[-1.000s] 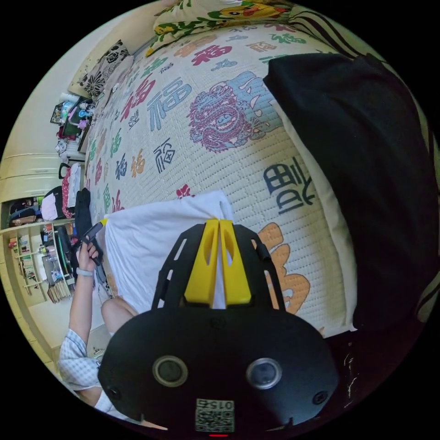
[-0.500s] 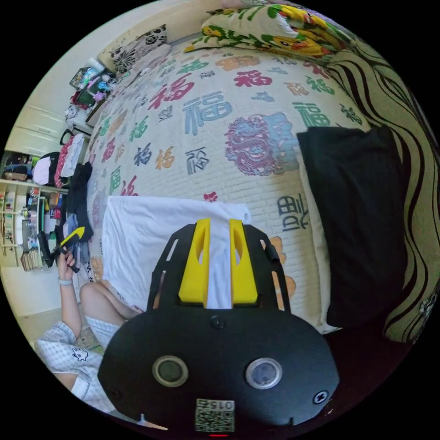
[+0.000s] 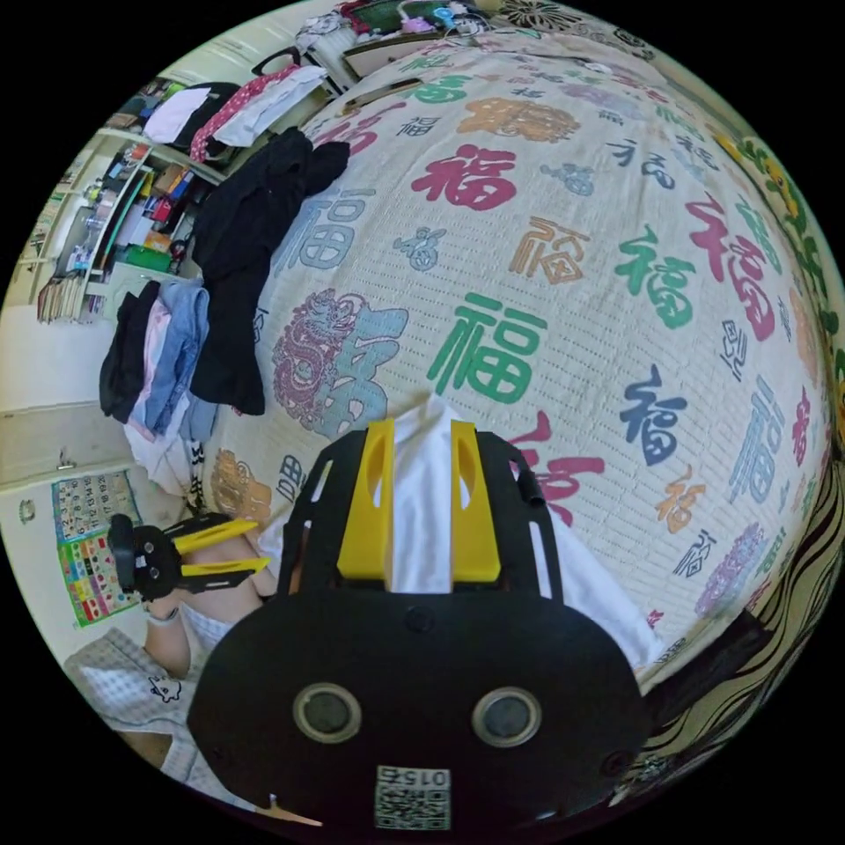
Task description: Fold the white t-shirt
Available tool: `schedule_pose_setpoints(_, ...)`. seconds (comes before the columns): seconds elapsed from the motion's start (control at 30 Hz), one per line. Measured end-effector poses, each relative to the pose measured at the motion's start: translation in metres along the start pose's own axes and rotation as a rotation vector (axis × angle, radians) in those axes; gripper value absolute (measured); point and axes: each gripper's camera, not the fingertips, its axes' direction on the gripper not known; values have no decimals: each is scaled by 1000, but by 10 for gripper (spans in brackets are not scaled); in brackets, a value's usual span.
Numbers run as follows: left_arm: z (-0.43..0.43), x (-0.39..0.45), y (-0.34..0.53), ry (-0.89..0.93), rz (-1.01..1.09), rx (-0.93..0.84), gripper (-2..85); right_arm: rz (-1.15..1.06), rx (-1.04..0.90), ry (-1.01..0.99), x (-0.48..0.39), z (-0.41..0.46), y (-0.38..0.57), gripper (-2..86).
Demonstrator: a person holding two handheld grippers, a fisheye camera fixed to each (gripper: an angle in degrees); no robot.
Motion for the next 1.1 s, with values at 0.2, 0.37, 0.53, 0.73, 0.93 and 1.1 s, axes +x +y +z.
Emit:
schedule_pose_setpoints(0.2, 50, 4, -24, -10, -23, -239, 101, -14, -153, 162, -7, 43, -32, 82)
schedule_pose_setpoints(0.37, 69, 30, -31, -95, 16, -280, 84, -23, -174, 129, 3, 53, -24, 46)
schedule_pose_setpoints(0.53, 73, 51, -26, -147, 67, -268, 9, -68, -134, 130, 8, 32, -2, 39)
schedule_pose_setpoints(0.73, 13, 86, 26, -75, 95, -10, -6, -42, 20, -22, 46, -24, 54, 37)
schedule_pose_setpoints(0.93, -40, 189, 97, -23, 327, 270, -6, 5, 235, -286, 126, -93, 163, 35)
schedule_pose_setpoints(1.1, -25, 305, 127, -69, 562, 347, -6, 57, 391, -440, 207, -122, 278, 29)
